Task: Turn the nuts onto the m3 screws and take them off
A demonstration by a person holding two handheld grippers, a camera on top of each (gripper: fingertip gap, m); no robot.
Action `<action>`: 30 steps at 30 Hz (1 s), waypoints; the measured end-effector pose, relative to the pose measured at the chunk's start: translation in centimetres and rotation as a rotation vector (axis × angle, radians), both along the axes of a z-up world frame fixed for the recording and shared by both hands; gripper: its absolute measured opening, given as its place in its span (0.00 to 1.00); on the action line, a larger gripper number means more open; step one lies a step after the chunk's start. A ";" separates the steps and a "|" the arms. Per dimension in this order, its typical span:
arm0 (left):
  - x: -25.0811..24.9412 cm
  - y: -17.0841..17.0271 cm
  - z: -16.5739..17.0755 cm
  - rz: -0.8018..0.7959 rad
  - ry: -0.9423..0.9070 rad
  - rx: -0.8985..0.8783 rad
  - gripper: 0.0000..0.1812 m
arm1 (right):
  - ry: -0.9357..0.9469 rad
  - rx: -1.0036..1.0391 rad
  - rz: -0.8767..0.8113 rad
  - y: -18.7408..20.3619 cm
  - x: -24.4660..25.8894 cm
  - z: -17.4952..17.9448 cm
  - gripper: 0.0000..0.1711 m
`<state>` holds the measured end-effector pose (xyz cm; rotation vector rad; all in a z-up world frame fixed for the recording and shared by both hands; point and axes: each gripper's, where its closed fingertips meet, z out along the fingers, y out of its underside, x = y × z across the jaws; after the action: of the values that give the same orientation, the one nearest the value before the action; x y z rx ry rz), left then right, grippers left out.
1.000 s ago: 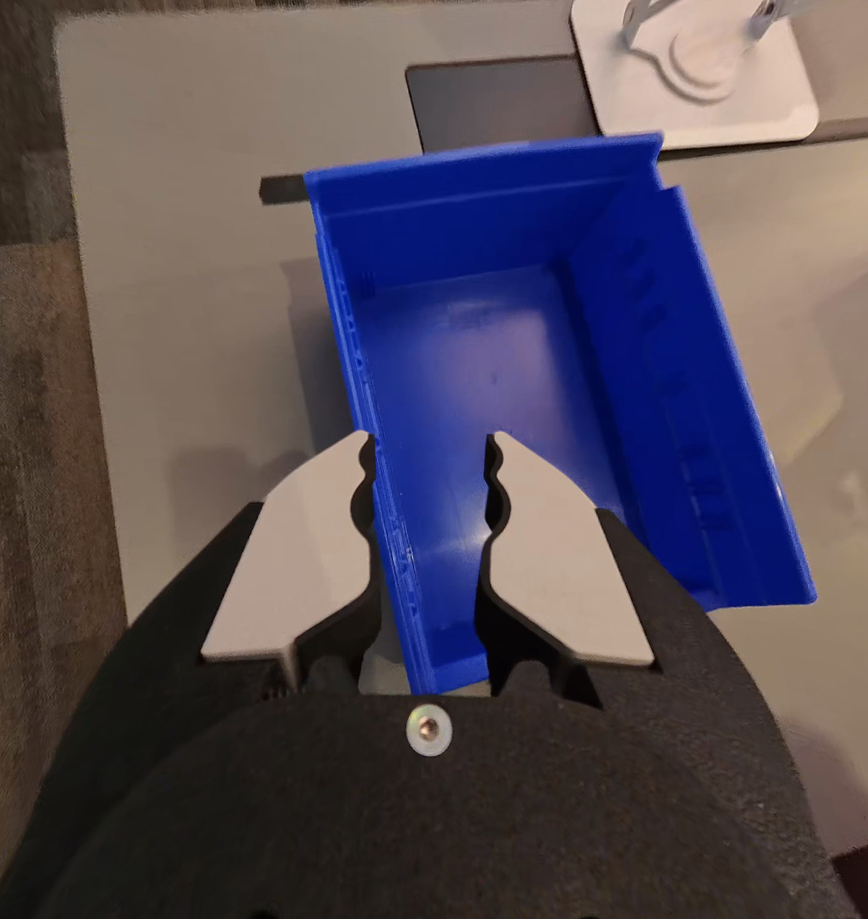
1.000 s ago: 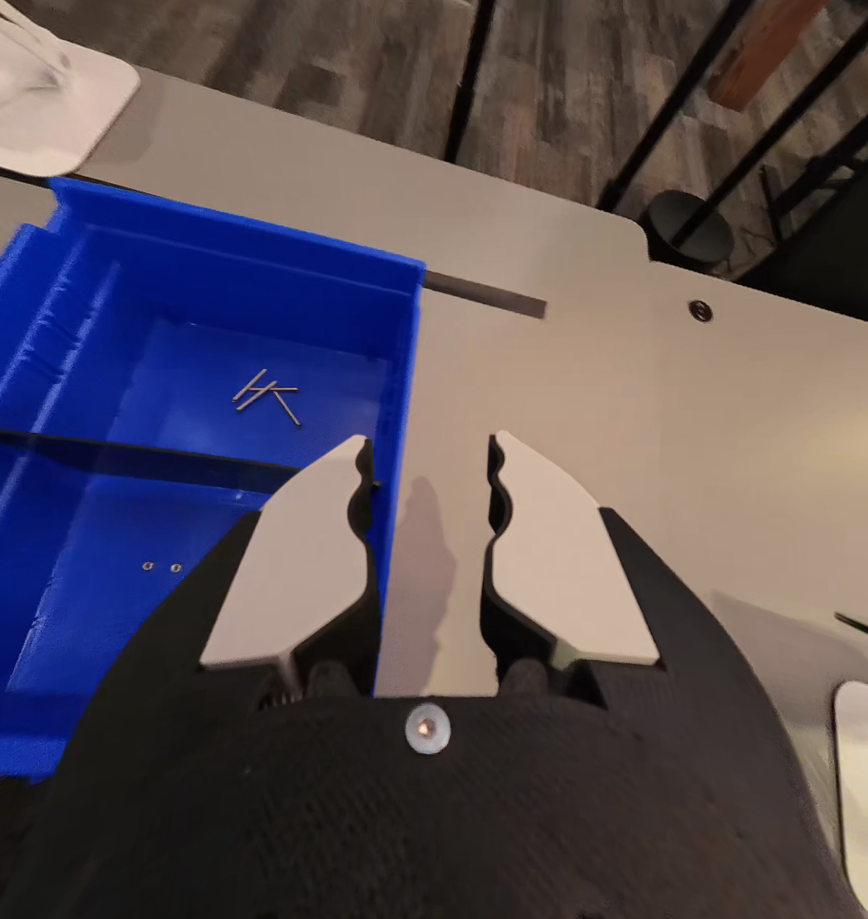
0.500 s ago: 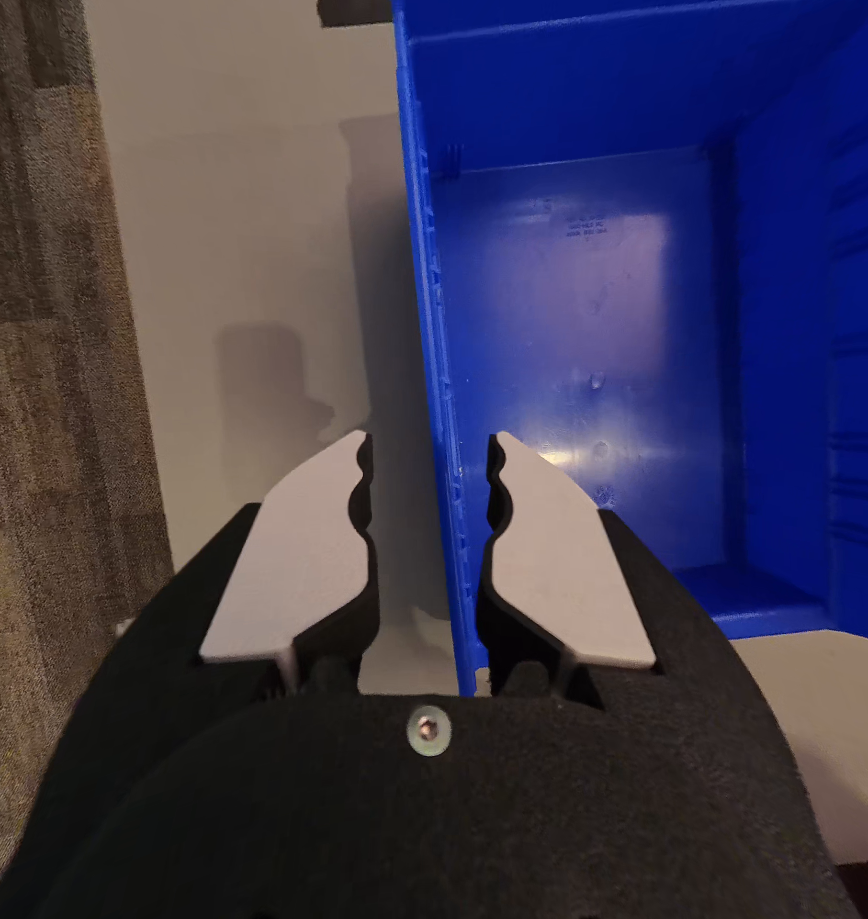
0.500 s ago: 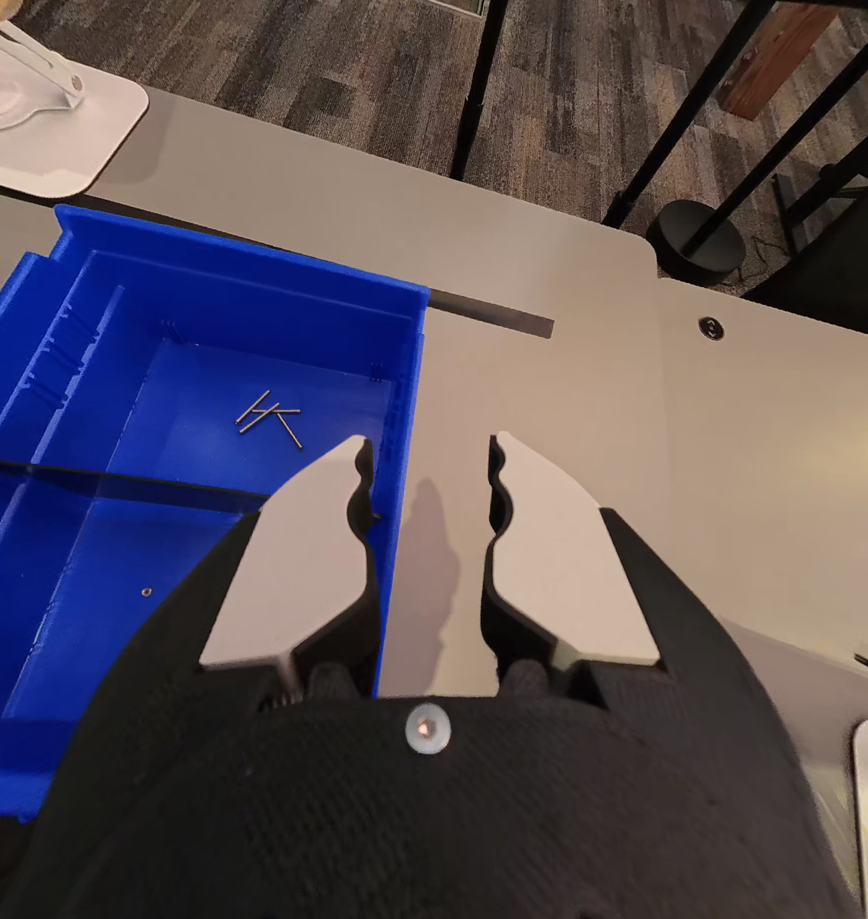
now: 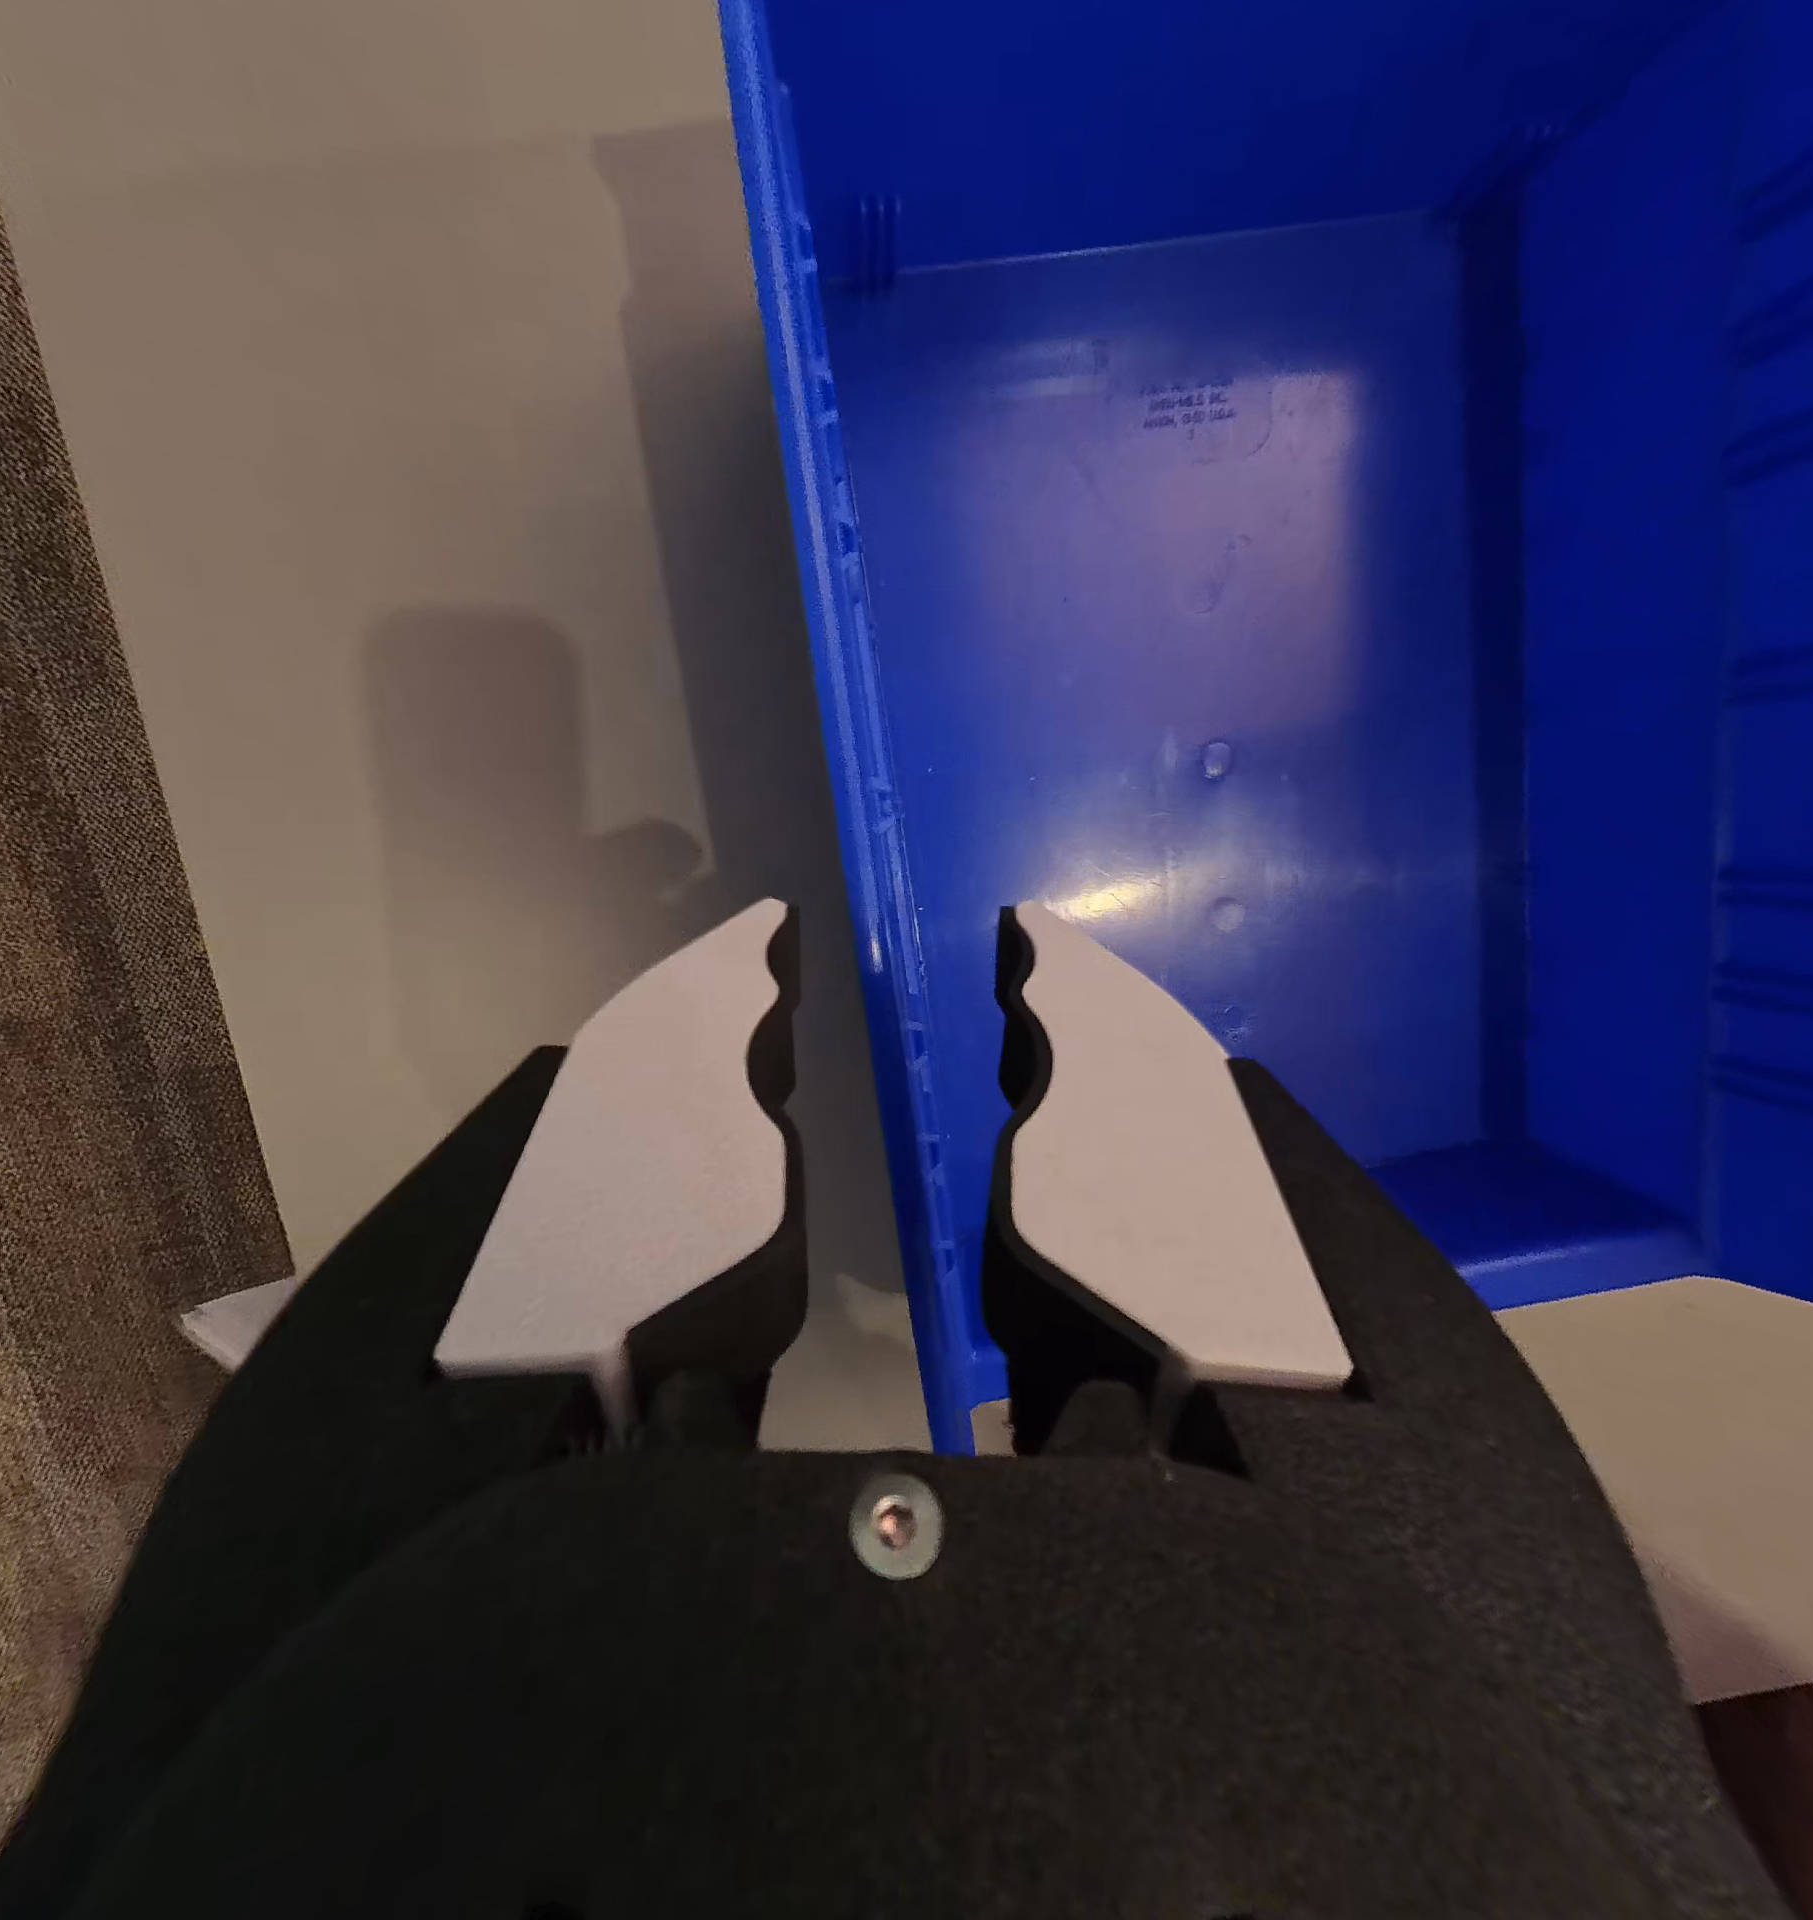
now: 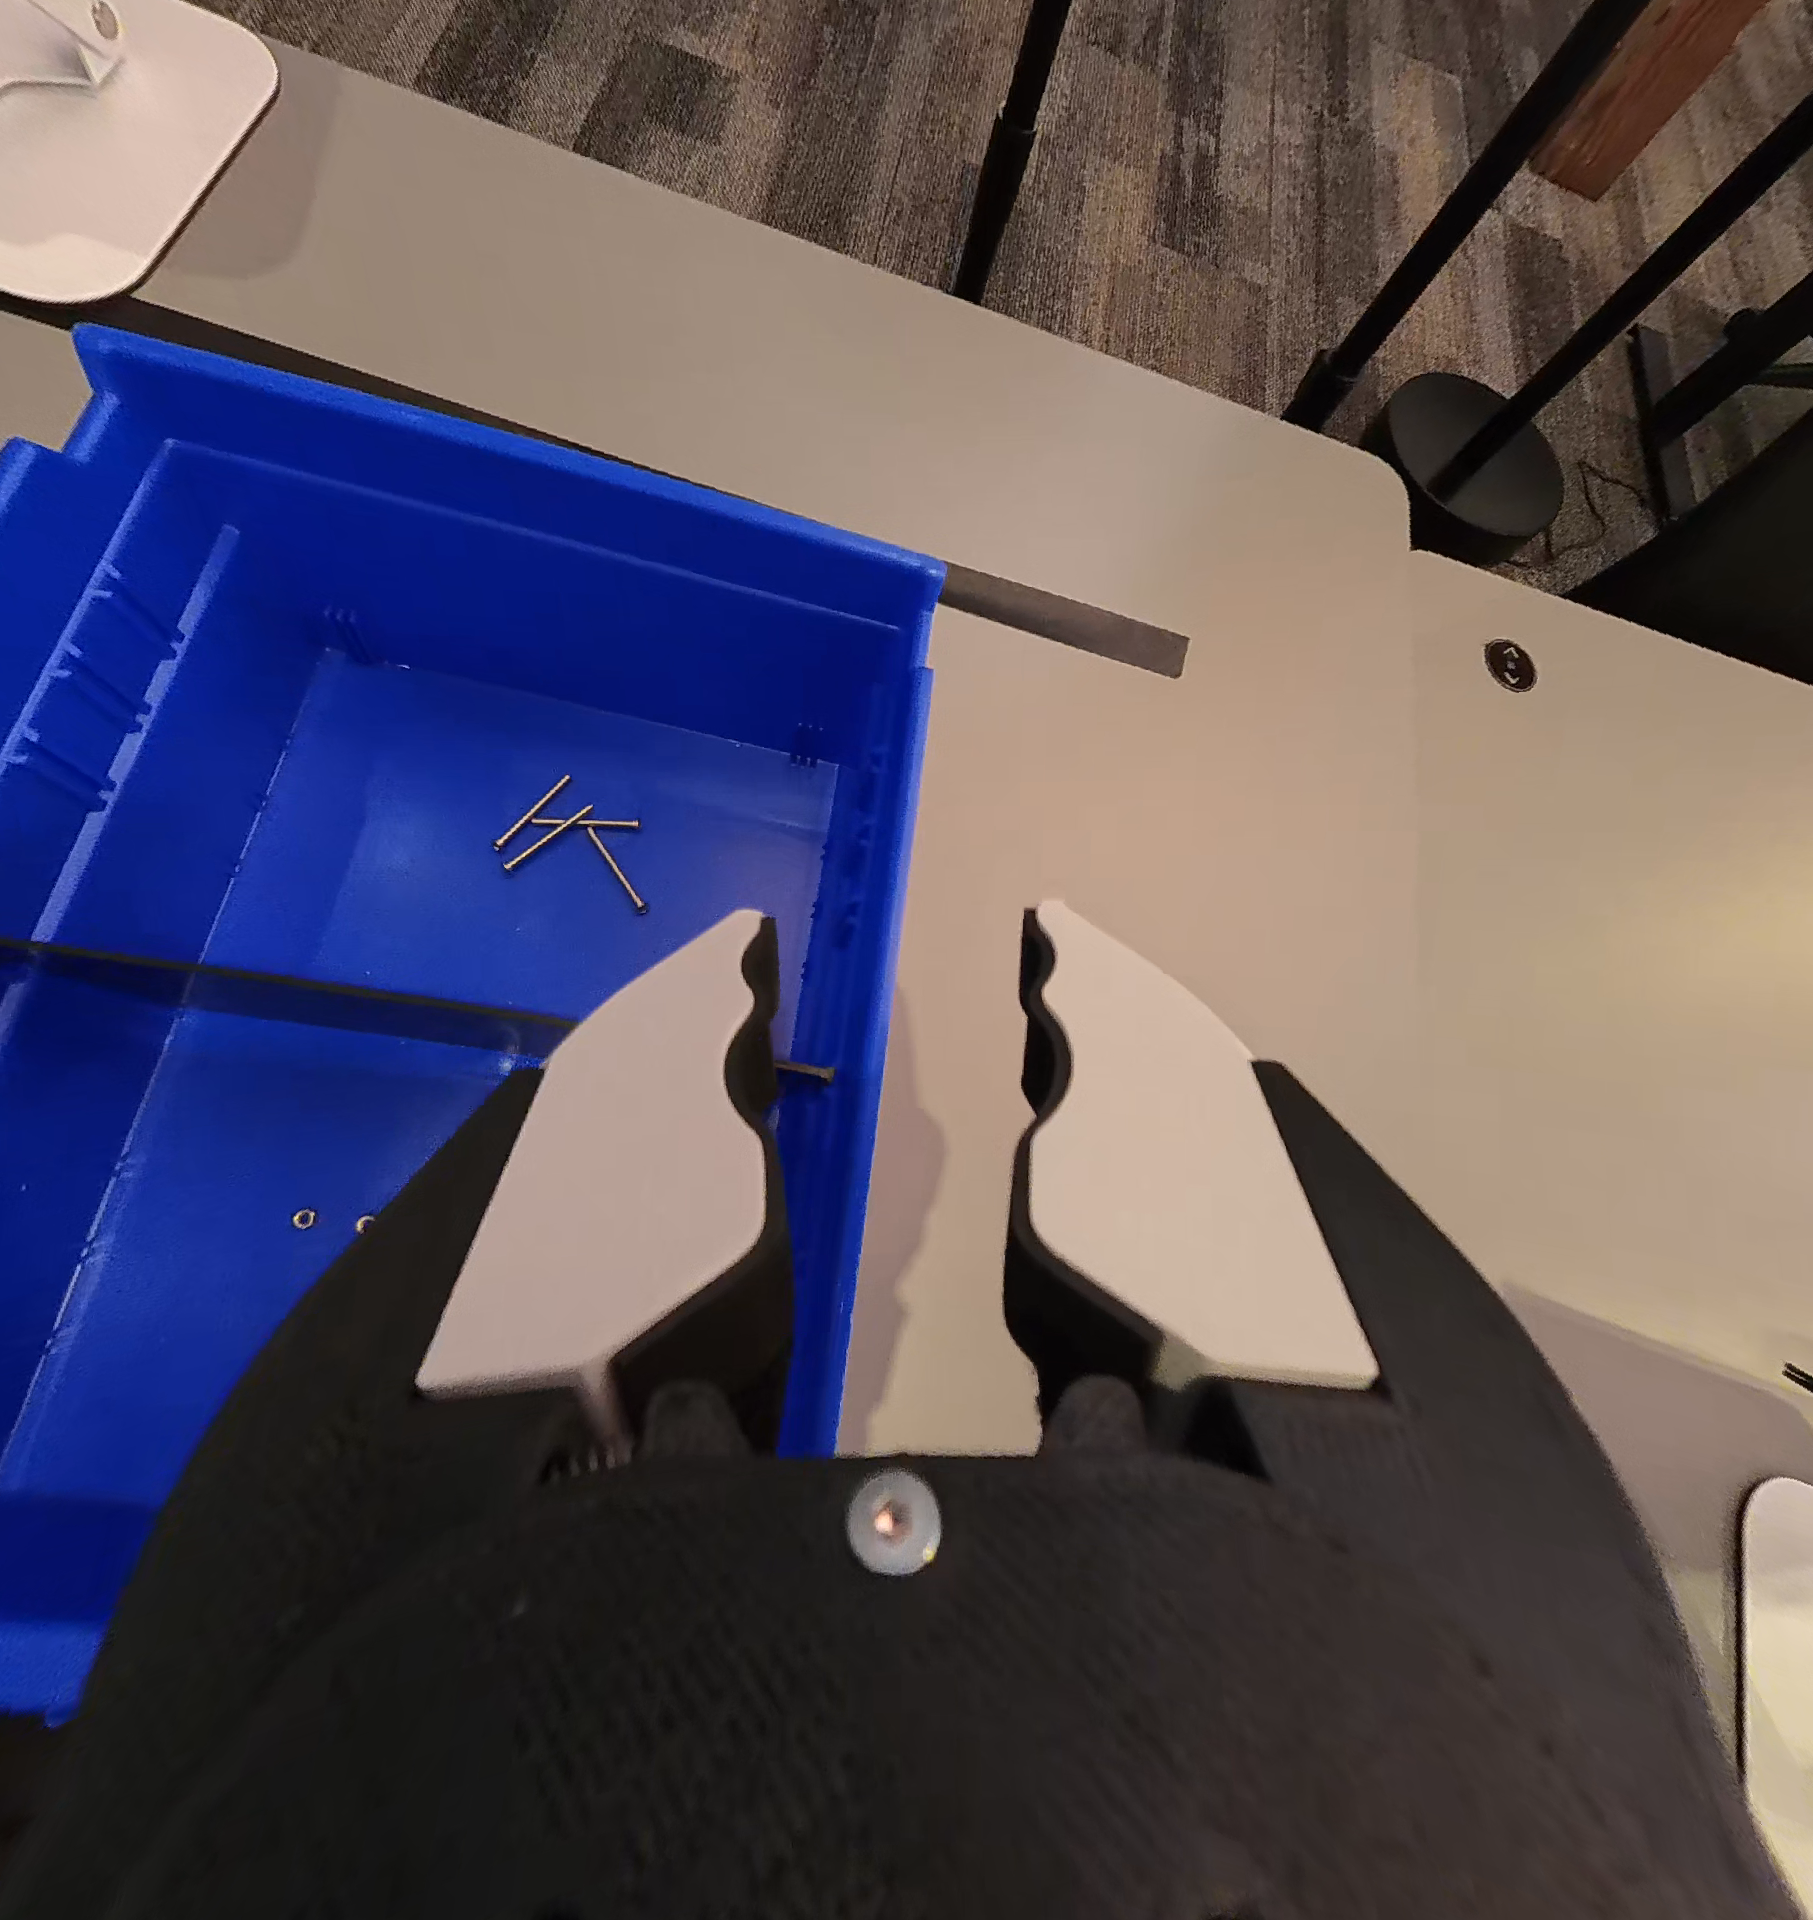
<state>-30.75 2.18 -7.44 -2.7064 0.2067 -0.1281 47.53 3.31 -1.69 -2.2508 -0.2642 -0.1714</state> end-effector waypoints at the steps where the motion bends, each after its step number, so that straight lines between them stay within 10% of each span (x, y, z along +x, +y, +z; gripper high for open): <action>1: 0.1 0.0 -0.1 0.000 -0.007 -0.004 0.19 | 0.000 -0.003 -0.002 0.0 0.0 0.0 0.27; 30: 2.2 -0.7 -4.2 0.004 0.038 -0.254 0.03 | 0.309 -0.573 -0.127 -5.9 0.2 -8.5 0.20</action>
<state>-28.54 1.43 -11.66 -2.9639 0.2082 -0.1076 47.71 -2.64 -10.21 -2.8184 0.0026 0.2151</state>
